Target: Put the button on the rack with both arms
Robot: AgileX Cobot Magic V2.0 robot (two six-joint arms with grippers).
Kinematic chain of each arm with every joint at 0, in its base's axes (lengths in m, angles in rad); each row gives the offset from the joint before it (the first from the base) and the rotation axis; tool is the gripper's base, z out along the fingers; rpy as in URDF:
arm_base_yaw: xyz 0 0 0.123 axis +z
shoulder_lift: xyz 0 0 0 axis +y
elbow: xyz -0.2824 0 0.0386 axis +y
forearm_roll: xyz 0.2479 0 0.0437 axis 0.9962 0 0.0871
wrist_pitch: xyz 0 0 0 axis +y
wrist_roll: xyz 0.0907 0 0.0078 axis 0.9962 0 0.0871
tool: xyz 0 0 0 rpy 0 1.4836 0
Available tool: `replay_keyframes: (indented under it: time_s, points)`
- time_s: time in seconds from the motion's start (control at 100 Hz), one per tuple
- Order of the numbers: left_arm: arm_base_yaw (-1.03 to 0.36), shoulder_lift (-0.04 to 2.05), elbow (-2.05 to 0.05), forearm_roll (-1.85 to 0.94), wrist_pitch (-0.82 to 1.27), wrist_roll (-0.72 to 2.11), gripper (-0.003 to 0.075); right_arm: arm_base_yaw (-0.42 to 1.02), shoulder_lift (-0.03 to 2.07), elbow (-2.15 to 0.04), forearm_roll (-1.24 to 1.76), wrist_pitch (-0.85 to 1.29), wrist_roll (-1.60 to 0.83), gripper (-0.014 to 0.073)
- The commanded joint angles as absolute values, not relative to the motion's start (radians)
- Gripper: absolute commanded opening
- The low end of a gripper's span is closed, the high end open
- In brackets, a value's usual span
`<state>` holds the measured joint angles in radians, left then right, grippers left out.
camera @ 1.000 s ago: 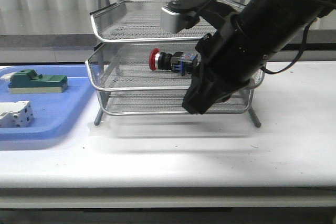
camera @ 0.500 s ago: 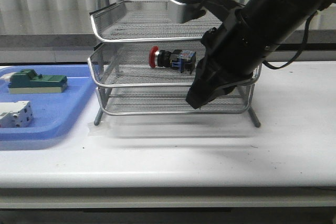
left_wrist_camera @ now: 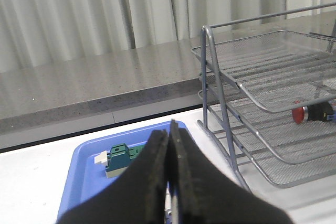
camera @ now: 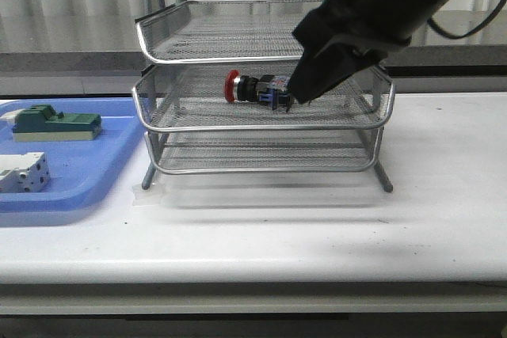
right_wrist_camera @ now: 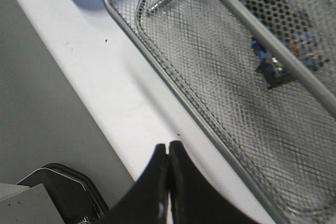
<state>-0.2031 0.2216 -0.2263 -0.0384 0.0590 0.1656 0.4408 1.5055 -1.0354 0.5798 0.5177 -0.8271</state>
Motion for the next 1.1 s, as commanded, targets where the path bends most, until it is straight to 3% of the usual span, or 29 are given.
replay_keyframes:
  time_s: [0.0,0.41,1.09]
  points:
    - [-0.200,0.236,-0.251,-0.050,-0.024,0.159,-0.0020,0.435,1.414,-1.063,0.489,0.502,-0.707,-0.0060]
    - [-0.200,0.236,-0.251,-0.050,-0.024,0.159,-0.0020,0.428,1.111,-1.007,-0.089,0.615,-0.115,-0.0060]
    - [-0.200,0.236,-0.251,-0.050,-0.024,0.159,-0.0020,0.234,0.372,-0.624,-0.117,0.721,0.010,-0.0060]
